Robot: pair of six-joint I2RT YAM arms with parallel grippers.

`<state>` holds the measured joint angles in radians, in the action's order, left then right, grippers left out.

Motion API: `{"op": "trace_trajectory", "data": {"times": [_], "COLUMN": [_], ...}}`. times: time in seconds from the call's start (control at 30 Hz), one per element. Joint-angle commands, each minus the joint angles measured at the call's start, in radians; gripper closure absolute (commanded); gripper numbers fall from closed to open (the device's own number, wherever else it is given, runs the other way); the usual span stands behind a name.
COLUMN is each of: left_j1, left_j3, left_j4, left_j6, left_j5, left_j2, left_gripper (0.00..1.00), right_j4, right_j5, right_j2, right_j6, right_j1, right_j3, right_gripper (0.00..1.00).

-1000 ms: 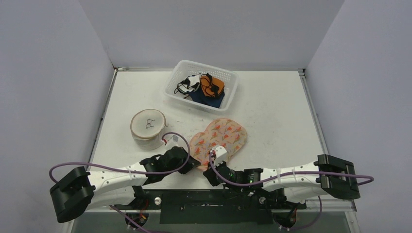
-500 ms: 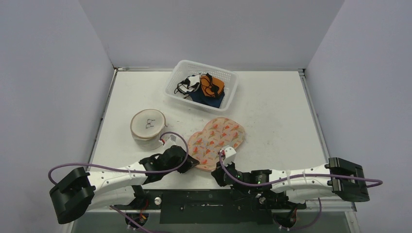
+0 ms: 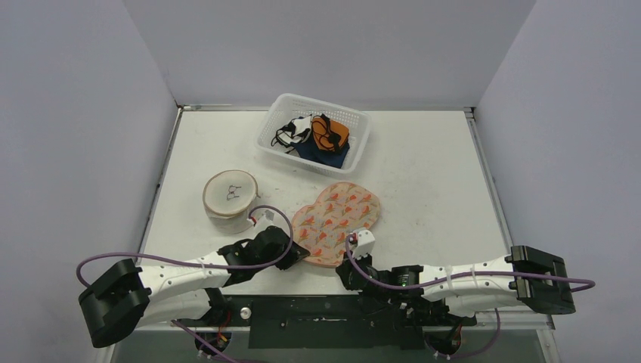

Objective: Unzip the laundry bag and remove the bra
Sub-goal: Unzip the laundry bag at the center of the board.

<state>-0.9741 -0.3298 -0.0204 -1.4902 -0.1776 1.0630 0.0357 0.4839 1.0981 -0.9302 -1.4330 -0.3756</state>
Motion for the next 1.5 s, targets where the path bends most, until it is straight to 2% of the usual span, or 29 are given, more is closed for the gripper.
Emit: {"op": "trace_trajectory", "data": {"times": [0.0, 0.5, 0.57, 0.7, 0.77, 0.9, 1.1, 1.33, 1.47], "left_j1": [0.021, 0.019, 0.018, 0.009, 0.001, -0.016, -0.085, -0.124, -0.130], "left_j3": [-0.005, 0.008, 0.008, 0.005, 0.002, 0.003, 0.018, -0.045, -0.055], "left_j4": [-0.026, 0.042, 0.061, 0.109, 0.129, 0.173, 0.275, 0.301, 0.252], "left_j6": [0.017, 0.022, 0.021, 0.020, 0.014, -0.009, -0.057, -0.017, 0.026], "left_j5": [-0.063, -0.043, -0.036, -0.028, -0.031, -0.053, -0.136, -0.106, -0.083], "left_j2": [0.009, 0.019, 0.024, 0.037, 0.046, 0.055, 0.082, 0.200, 0.191], "left_gripper": [1.00, 1.00, 1.00, 1.00, 1.00, 1.00, 1.00, 0.61, 0.38], "right_j4": [0.081, 0.060, 0.052, 0.058, 0.057, 0.042, -0.133, -0.181, -0.207], "right_j5": [0.080, 0.054, 0.029, 0.006, -0.003, 0.021, -0.074, -0.091, -0.112], "right_j2": [-0.013, -0.049, -0.072, -0.125, -0.155, -0.226, -0.301, -0.272, -0.244], "right_j6": [-0.039, -0.052, -0.052, -0.087, -0.117, -0.213, -0.304, -0.292, -0.272], "right_j1": [0.005, 0.016, 0.013, 0.013, 0.014, 0.029, 0.200, 0.285, 0.324], "right_j3": [0.008, 0.024, 0.017, 0.003, 0.002, 0.041, 0.181, 0.193, 0.204], "right_gripper": [0.95, 0.94, 0.80, 0.38, 0.26, 0.14, 0.10, 0.10, 0.11]}}
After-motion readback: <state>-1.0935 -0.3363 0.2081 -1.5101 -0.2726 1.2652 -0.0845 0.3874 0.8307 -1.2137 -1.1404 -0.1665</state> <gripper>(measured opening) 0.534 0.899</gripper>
